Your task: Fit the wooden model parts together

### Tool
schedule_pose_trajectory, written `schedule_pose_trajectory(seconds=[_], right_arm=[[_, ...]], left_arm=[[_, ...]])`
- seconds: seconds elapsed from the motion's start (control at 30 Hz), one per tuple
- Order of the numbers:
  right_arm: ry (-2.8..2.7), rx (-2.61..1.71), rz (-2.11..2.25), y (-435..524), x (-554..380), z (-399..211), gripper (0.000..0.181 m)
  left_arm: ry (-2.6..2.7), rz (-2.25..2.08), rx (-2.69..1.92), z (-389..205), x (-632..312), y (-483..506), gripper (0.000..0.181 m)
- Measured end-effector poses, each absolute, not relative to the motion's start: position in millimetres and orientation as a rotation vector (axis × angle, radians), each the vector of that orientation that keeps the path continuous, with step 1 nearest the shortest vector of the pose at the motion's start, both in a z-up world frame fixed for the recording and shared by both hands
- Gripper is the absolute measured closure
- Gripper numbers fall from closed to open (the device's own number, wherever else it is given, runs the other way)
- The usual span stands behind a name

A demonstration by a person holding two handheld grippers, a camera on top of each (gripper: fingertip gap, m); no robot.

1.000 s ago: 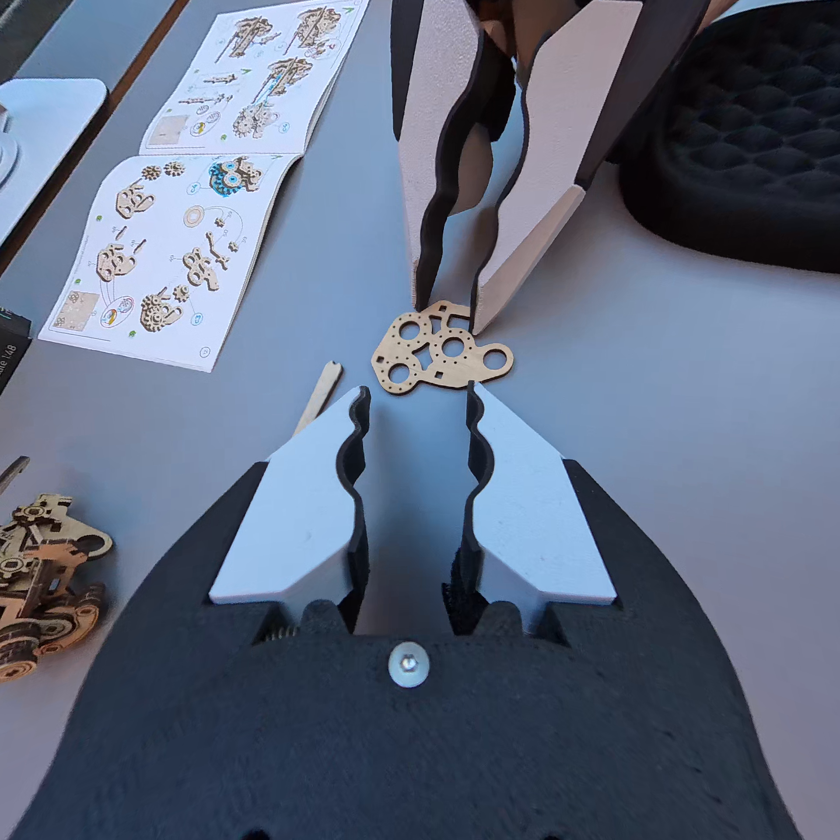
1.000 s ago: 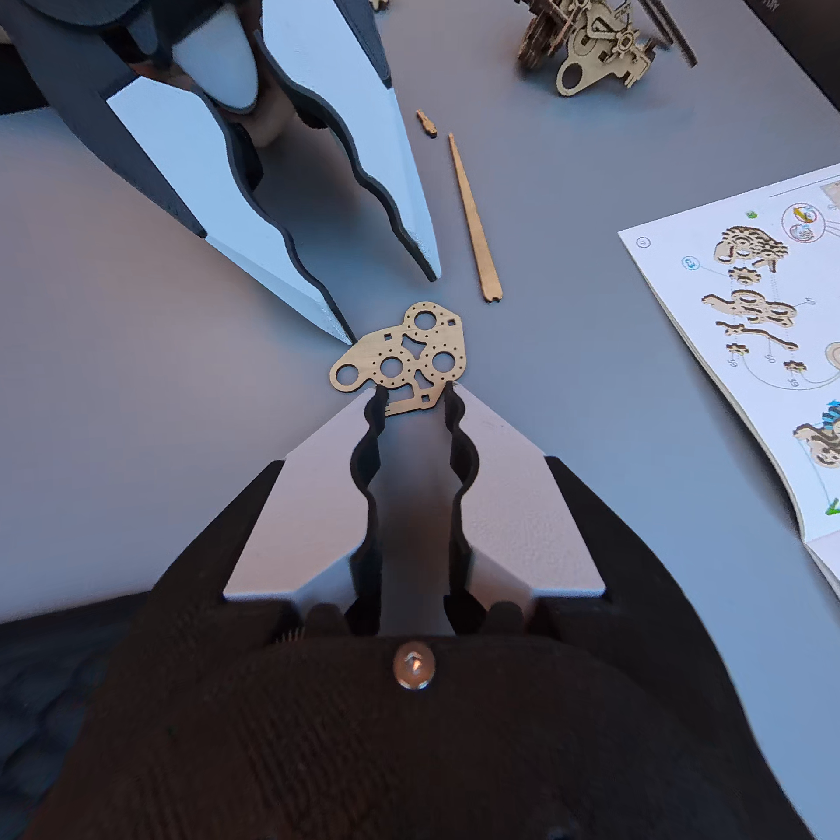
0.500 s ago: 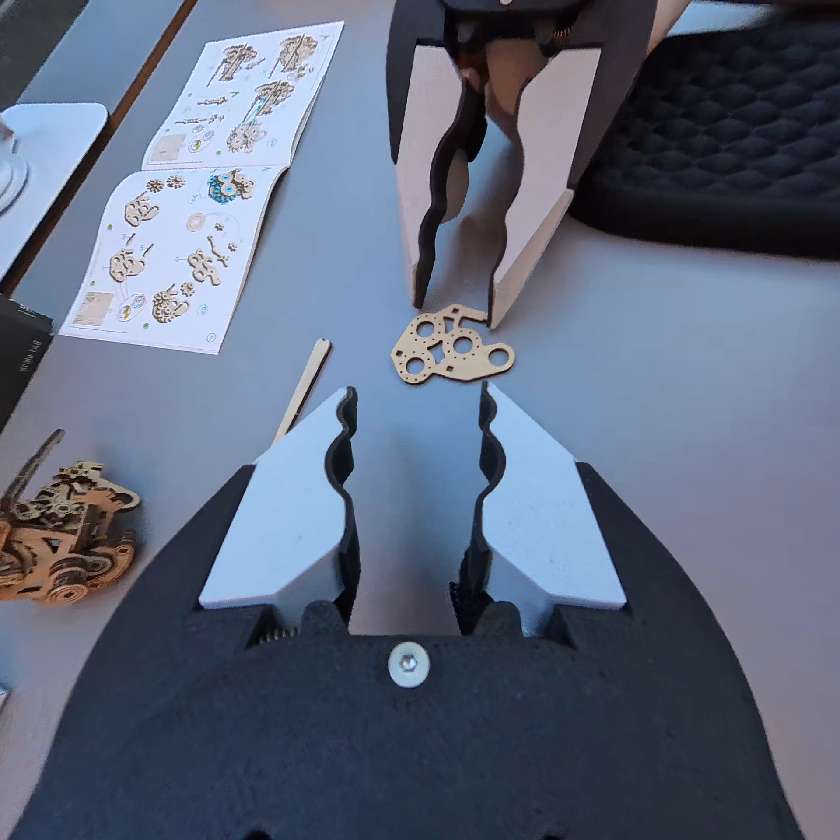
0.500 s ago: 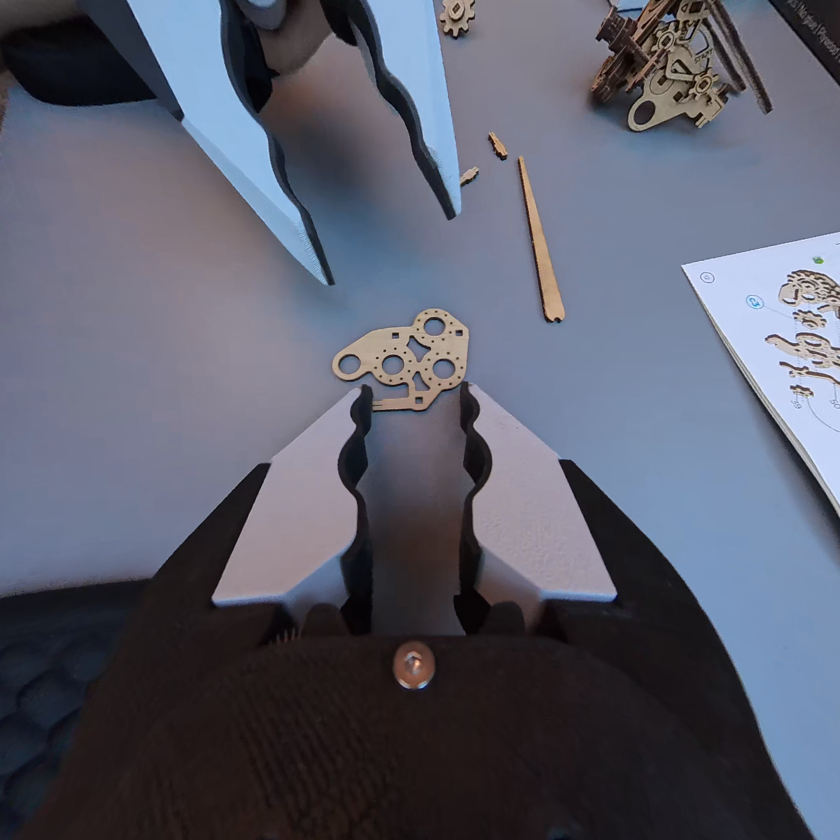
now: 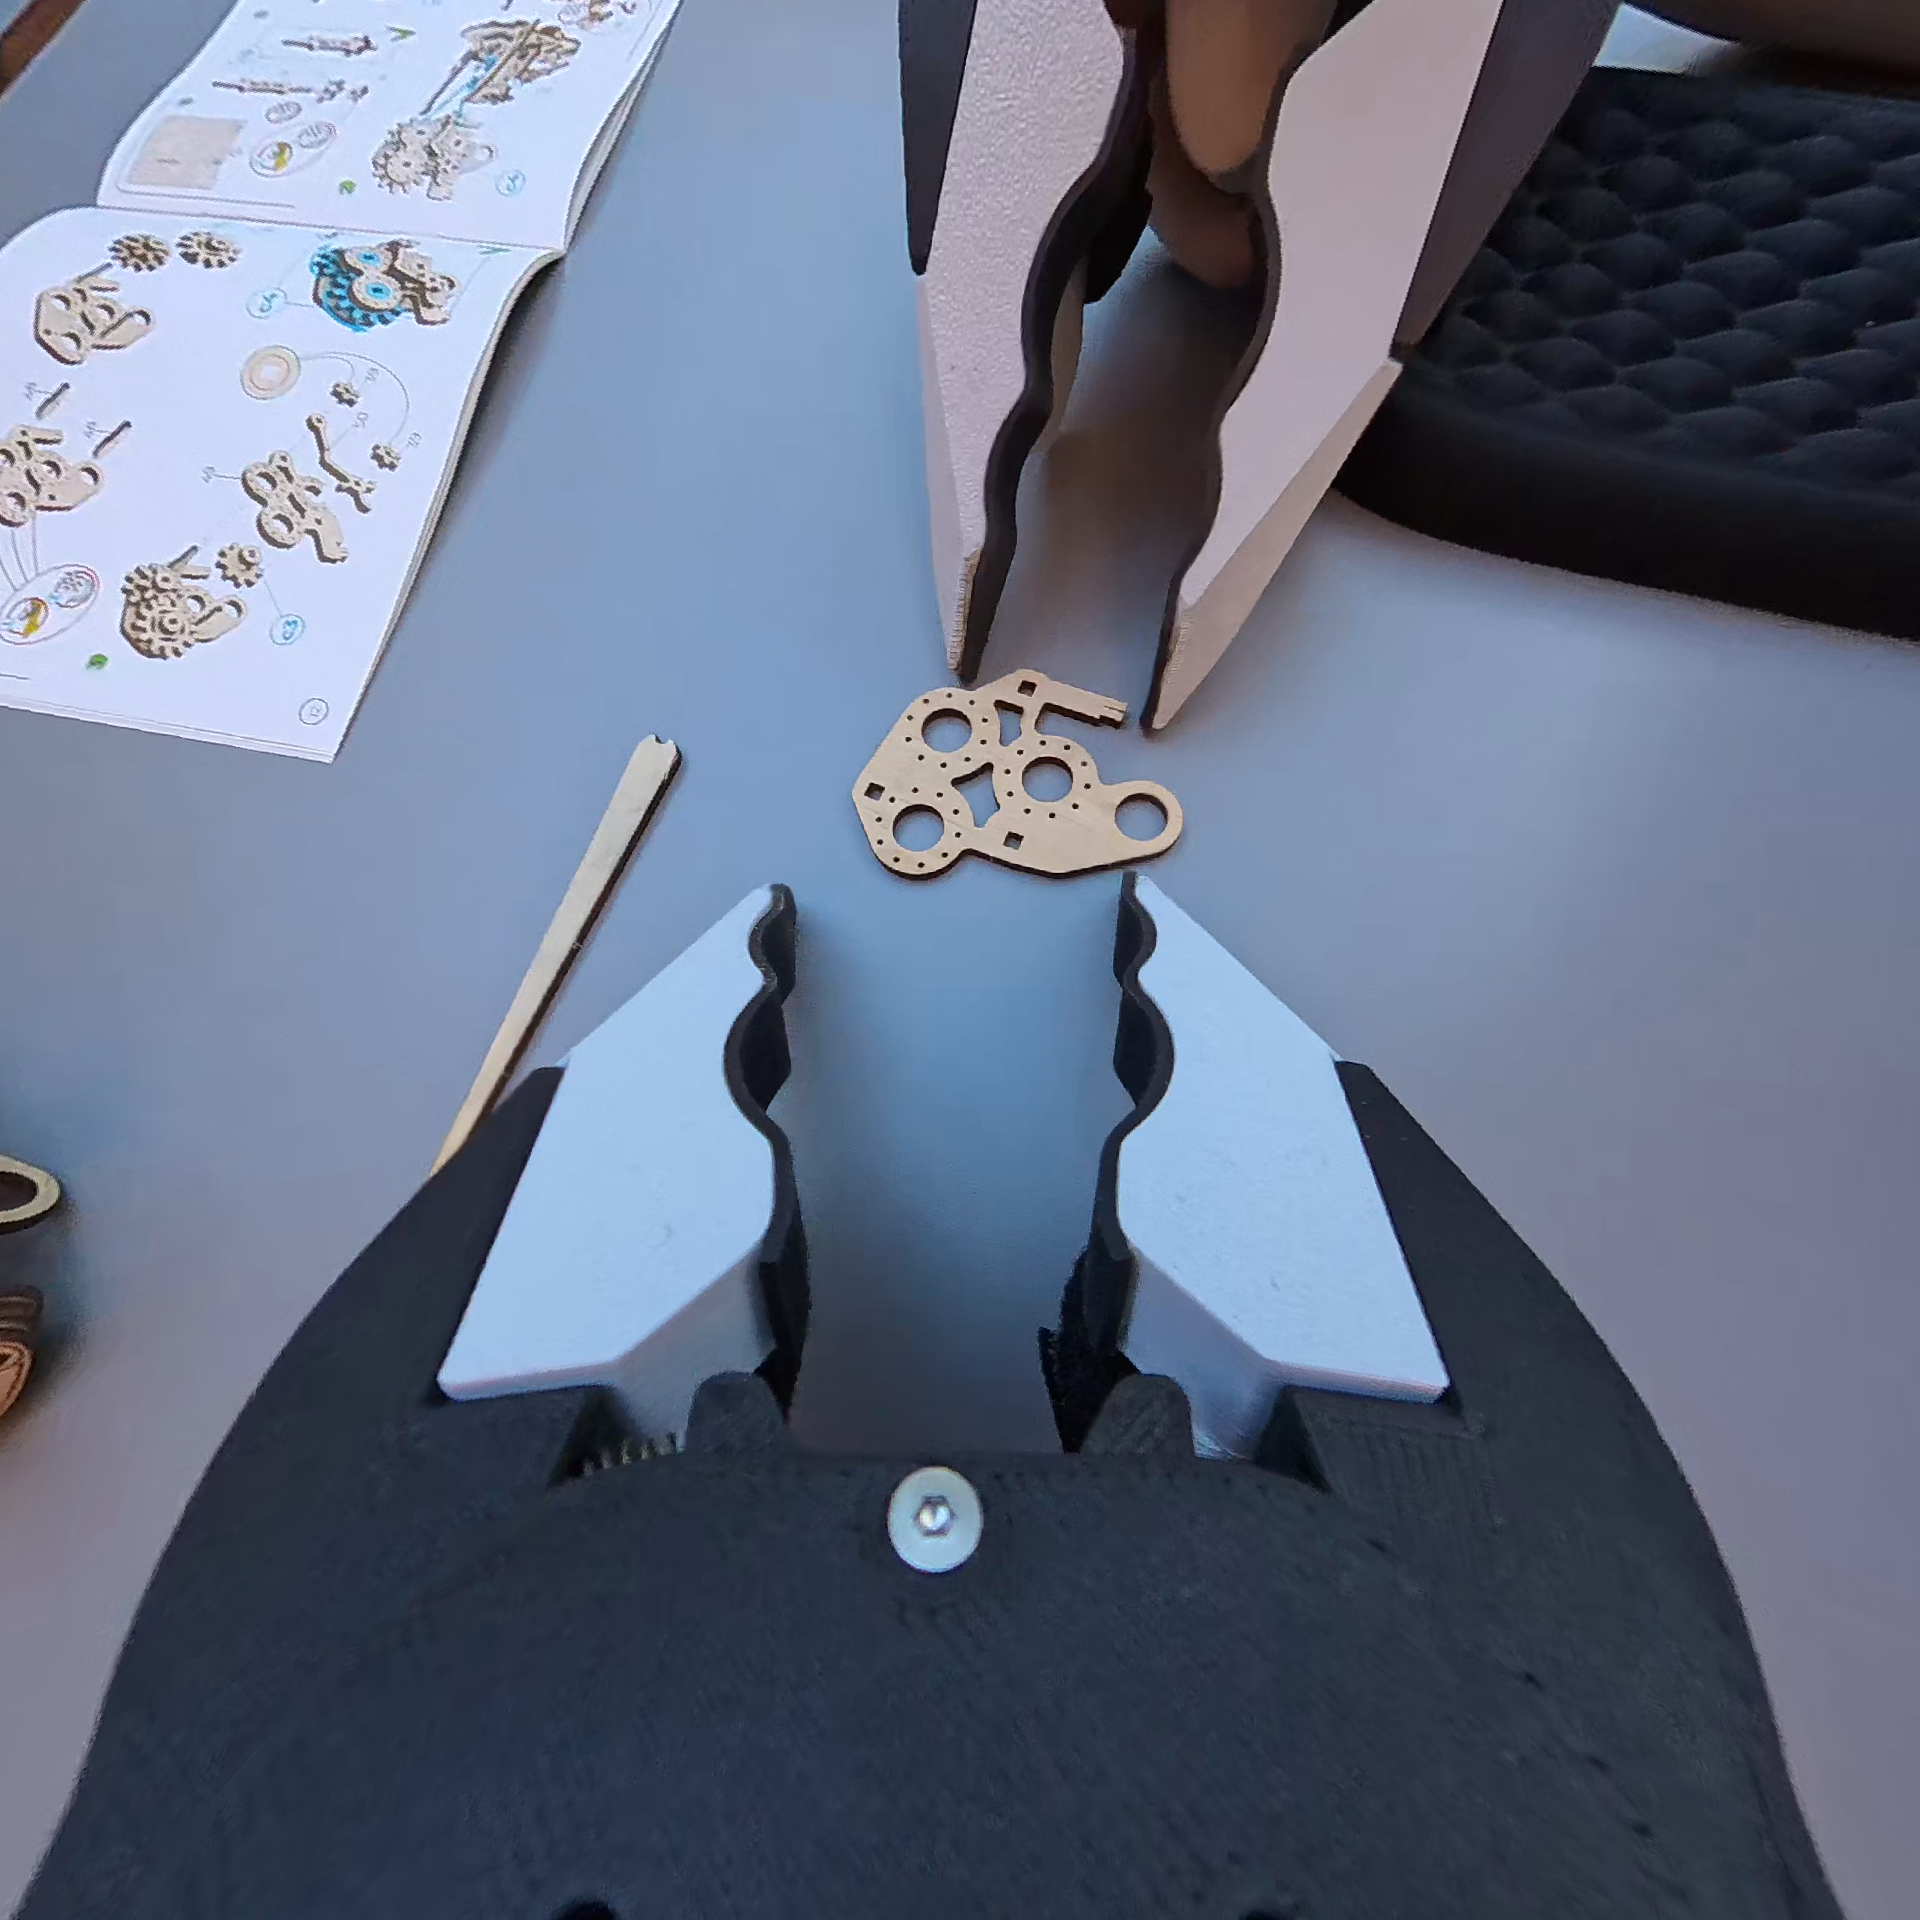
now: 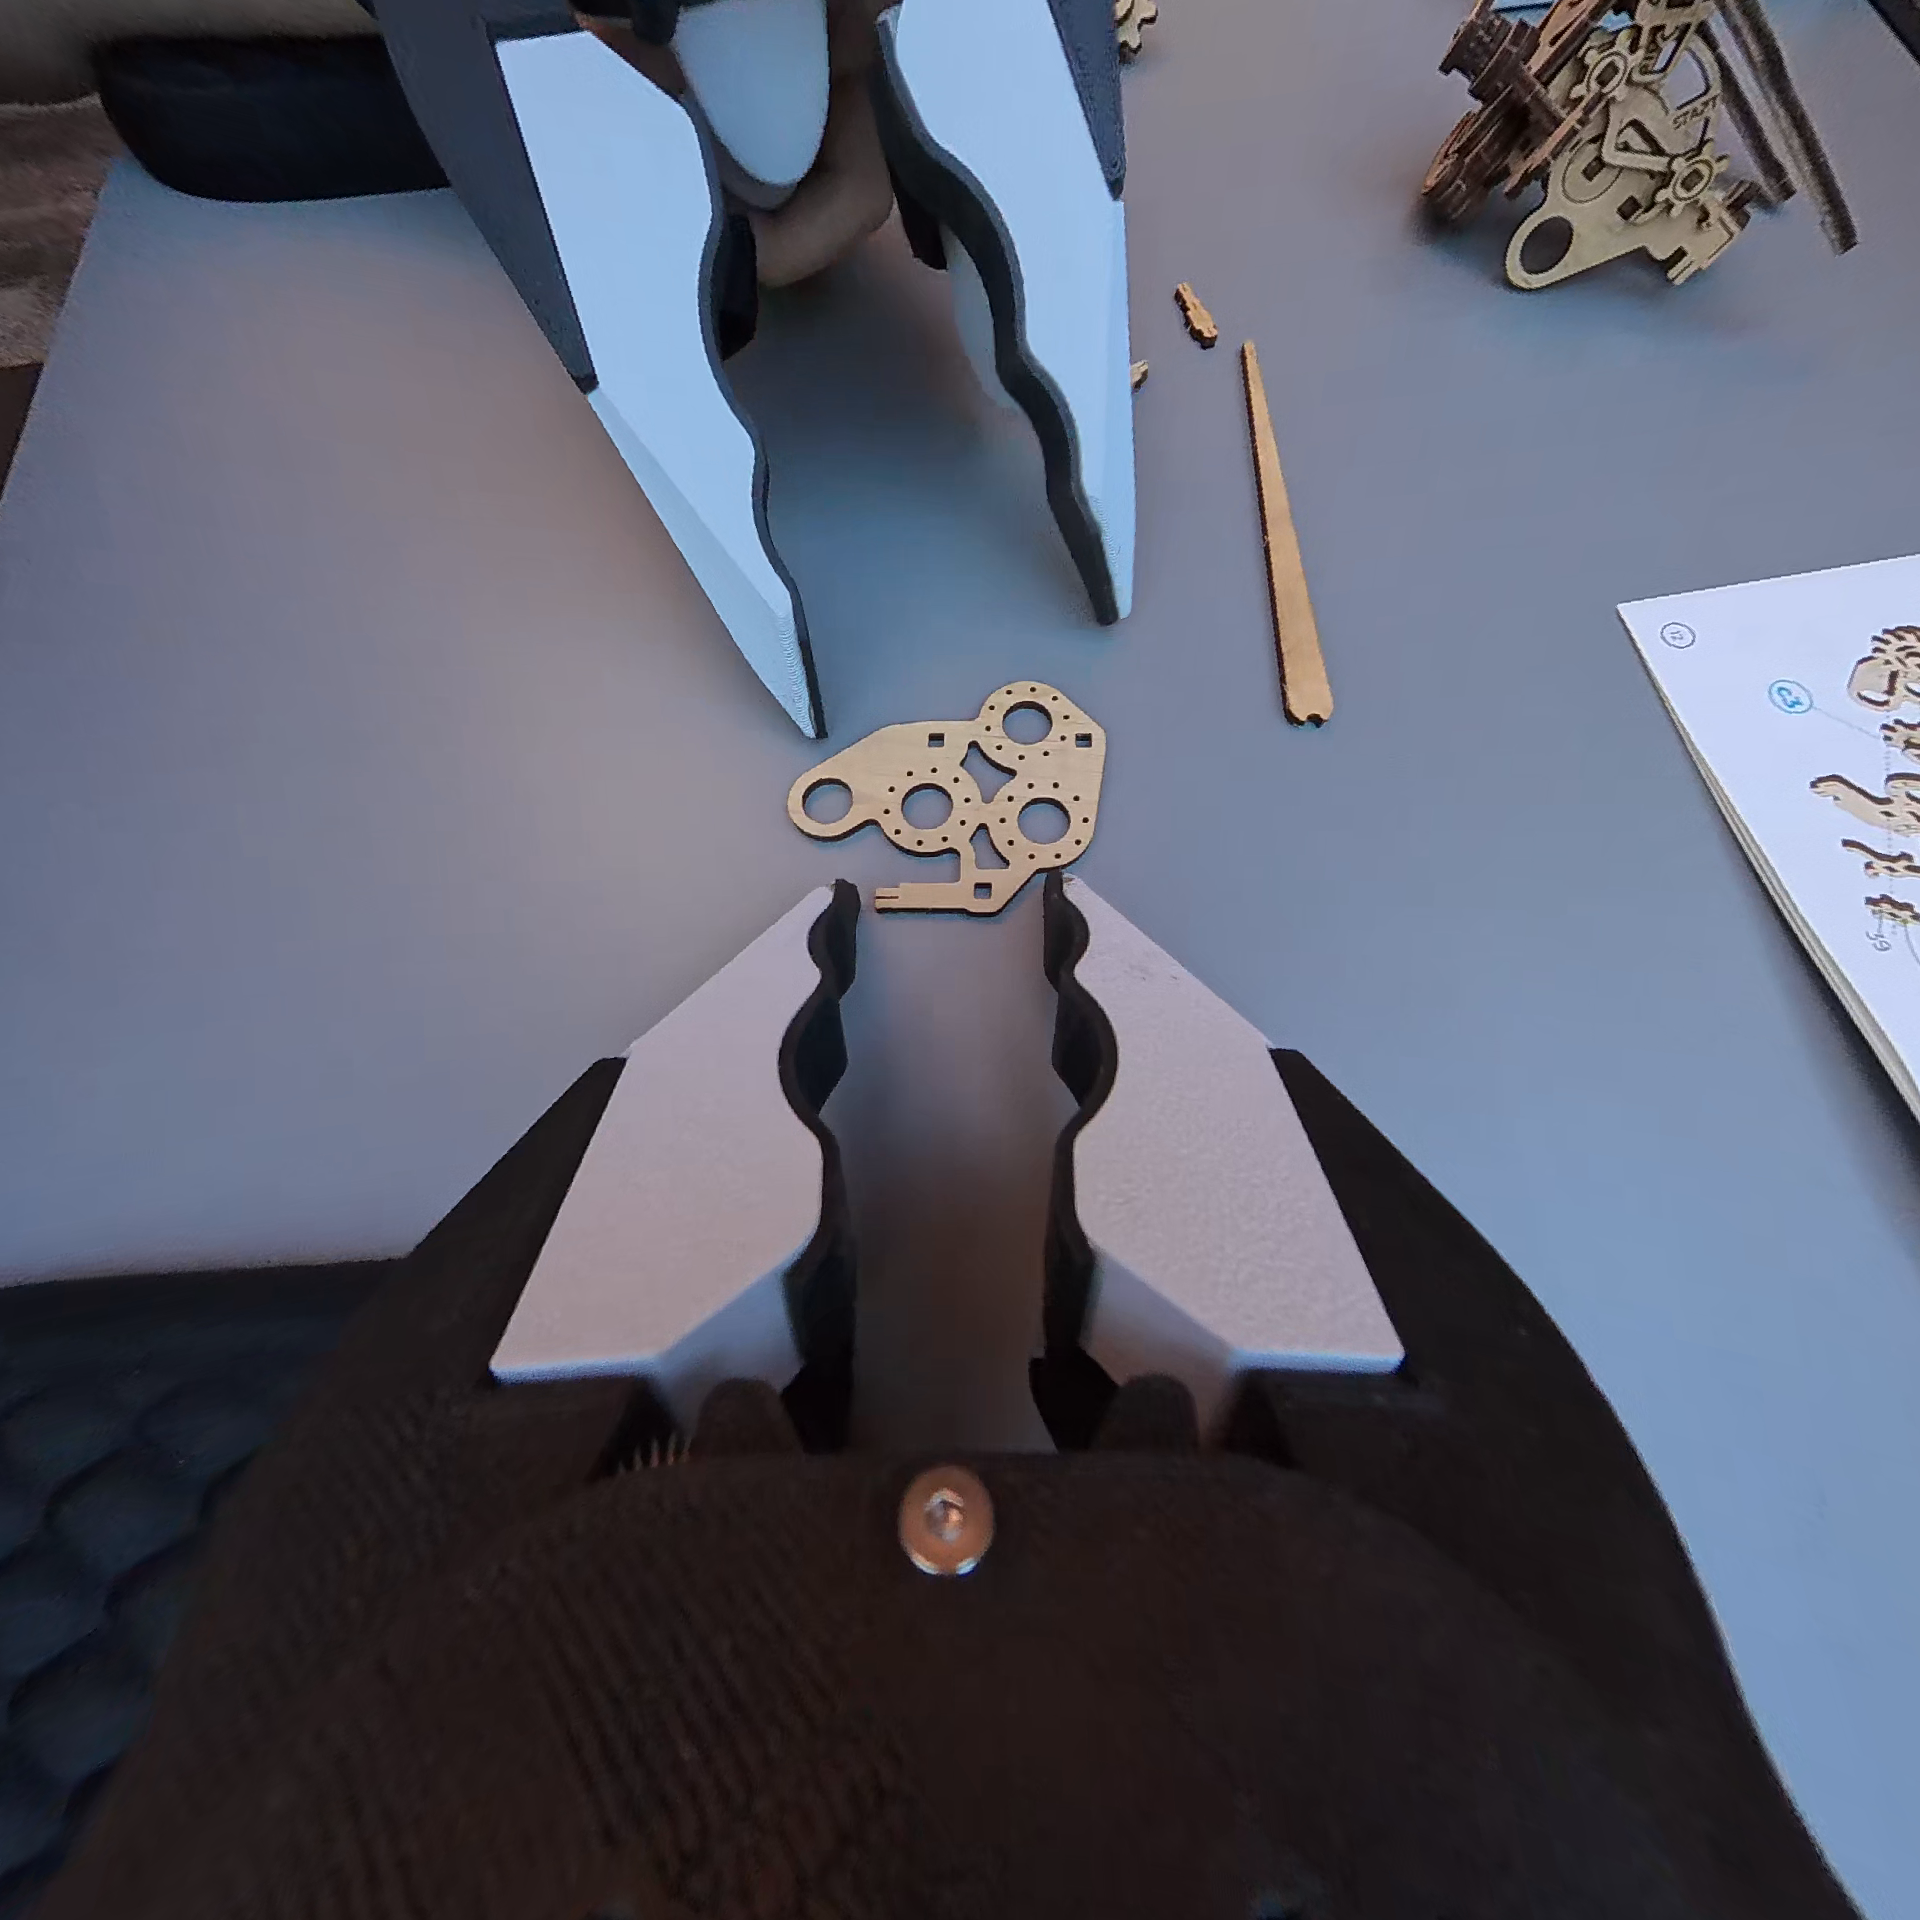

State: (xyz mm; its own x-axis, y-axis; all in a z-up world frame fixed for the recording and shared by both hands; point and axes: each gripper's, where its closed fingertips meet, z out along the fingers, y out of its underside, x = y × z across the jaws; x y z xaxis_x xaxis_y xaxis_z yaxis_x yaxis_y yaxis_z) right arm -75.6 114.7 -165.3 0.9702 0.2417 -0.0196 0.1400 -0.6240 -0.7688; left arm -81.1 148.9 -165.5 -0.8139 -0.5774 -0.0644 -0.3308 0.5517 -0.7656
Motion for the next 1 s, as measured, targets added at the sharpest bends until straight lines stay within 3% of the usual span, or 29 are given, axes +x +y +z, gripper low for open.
schedule_pose_trajectory(seconds=[0.63, 1.0], right_arm=[[-0.267, -2.079, -0.047, 108.9, -58.3, -138.1, 0.143], [-0.18, -1.971, -0.313, 109.6, -25.7, -123.1, 0.144]], left_arm=[[2.401, -1.17, -0.722, -149.2, -81.2, 156.9, 0.122], [2.102, -1.091, -0.865, -99.1, -59.5, 260.2, 0.134]])
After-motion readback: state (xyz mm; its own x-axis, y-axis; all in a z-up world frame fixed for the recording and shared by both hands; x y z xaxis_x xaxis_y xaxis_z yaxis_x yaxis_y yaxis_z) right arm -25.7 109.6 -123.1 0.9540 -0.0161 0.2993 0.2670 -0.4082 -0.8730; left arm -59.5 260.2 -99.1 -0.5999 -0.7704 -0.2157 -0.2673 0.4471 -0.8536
